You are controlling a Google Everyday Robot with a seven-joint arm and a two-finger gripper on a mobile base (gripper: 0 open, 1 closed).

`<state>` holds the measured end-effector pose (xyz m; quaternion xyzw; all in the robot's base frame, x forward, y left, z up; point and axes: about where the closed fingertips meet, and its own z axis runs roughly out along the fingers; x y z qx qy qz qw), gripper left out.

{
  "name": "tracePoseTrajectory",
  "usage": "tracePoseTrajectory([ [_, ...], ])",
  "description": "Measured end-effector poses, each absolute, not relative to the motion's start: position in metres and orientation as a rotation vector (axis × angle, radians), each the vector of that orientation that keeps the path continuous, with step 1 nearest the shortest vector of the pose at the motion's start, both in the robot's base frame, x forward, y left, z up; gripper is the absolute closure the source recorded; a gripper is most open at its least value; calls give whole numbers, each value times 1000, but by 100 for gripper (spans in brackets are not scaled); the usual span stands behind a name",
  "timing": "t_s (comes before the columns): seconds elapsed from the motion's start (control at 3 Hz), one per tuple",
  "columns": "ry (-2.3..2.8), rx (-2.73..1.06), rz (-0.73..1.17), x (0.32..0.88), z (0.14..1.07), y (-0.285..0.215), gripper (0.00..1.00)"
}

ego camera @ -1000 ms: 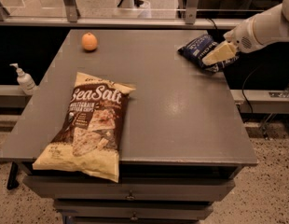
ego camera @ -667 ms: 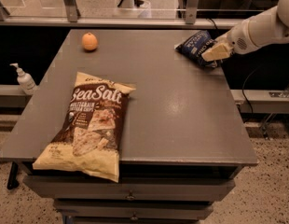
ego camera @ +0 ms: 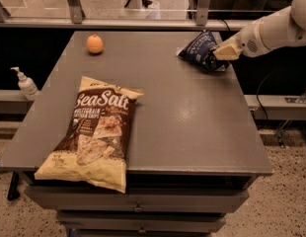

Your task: Move blue chip bag near orange

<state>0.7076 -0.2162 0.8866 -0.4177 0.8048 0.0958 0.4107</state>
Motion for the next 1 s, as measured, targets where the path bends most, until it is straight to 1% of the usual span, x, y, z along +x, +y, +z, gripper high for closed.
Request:
tracePoseTrajectory([
  [0.33, 1983, -1075, 287, 699, 896, -196, 100],
  [1.0, 1880, -1095, 376, 691, 918, -148, 100],
])
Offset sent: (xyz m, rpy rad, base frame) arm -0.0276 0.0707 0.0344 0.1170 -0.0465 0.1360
